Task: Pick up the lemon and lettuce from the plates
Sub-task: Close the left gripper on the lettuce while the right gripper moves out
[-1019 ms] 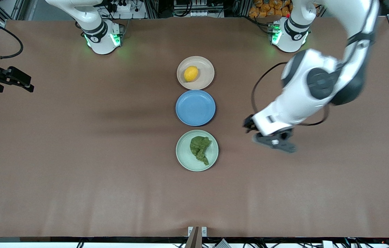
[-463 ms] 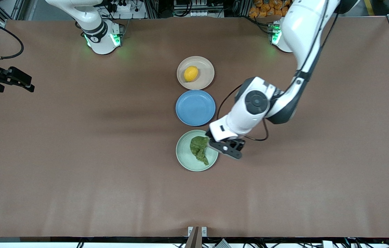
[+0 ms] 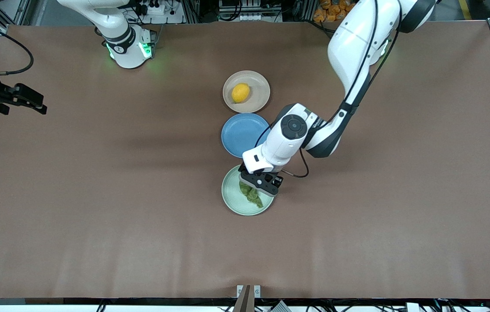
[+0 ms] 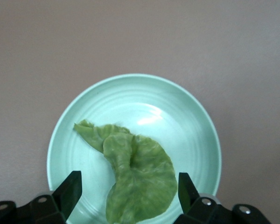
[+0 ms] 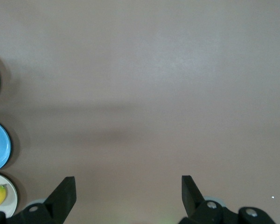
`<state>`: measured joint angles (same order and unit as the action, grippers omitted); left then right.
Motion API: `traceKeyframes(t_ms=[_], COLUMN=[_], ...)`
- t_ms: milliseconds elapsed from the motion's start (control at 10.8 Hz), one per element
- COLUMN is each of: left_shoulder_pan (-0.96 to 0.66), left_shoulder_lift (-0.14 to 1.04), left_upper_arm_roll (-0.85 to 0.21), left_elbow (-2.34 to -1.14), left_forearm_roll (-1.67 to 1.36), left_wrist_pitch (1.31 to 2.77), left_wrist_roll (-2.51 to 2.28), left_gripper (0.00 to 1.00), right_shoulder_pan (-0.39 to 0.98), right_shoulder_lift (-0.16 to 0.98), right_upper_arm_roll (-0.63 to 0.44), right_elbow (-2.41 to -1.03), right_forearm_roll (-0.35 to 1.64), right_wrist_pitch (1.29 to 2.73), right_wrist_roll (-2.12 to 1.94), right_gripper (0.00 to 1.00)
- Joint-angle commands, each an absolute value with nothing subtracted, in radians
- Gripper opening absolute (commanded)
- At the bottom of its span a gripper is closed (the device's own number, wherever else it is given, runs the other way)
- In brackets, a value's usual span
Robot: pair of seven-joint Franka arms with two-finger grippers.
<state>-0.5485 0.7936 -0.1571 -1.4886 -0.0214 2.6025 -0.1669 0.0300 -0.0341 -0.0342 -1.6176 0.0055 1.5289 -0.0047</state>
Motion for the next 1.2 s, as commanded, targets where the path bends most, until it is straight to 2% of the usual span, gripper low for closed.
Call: traceKeyframes(t_ms=[0,93,185,278,370,463,648,833,1111], left_shoulder_pan=[-0.619,-0.644,-0.664,-0.670,-0.675,-0.676,-0.675,-0.655,-0.594], left_shoulder_lift=[0.845,0.862,0.880,0.896,0.900,0.907,0.888,0.823,0.677], left_upper_arm_roll=[-0.086,-0.069,-0.046,-0.029,-0.028,-0.026,-0.023,-0.015,-0.021], left_elbow=[-1.460,-1.462,-1.460,-1.457,-1.457,-1.457,-1.460,-1.466,-1.468], left_forearm_roll=[0.011,0.012,0.012,0.014,0.015,0.023,0.044,0.046,0.028], left_wrist_pitch=[2.628,2.657,2.667,2.668,2.677,2.681,2.678,2.622,2.418], left_wrist_roll=[-0.231,-0.268,-0.271,-0.268,-0.271,-0.272,-0.273,-0.265,-0.267], left_gripper=[0.84,0.81,0.75,0.58,0.53,0.38,0.01,0.00,0.00], right_shoulder_pan=[0.116,0.132,0.132,0.132,0.141,0.147,0.176,0.219,0.274], right_shoulder_lift=[-0.035,-0.034,-0.031,-0.025,-0.018,-0.006,0.015,0.044,0.069], right_upper_arm_roll=[-0.029,-0.029,-0.028,-0.028,-0.026,-0.026,-0.026,-0.026,-0.026], right_elbow=[-1.631,-1.640,-1.646,-1.646,-1.647,-1.651,-1.652,-1.652,-1.719], right_forearm_roll=[0.002,0.002,0.002,0.002,0.002,0.003,0.006,0.017,0.122], right_wrist_pitch=[1.499,1.496,1.493,1.482,1.480,1.482,1.485,1.485,1.517], right_wrist_roll=[0.005,0.014,0.012,0.006,0.005,0.003,0.006,0.014,0.023], right_gripper=[1.00,1.00,1.00,1.00,1.00,1.00,1.00,1.00,1.00])
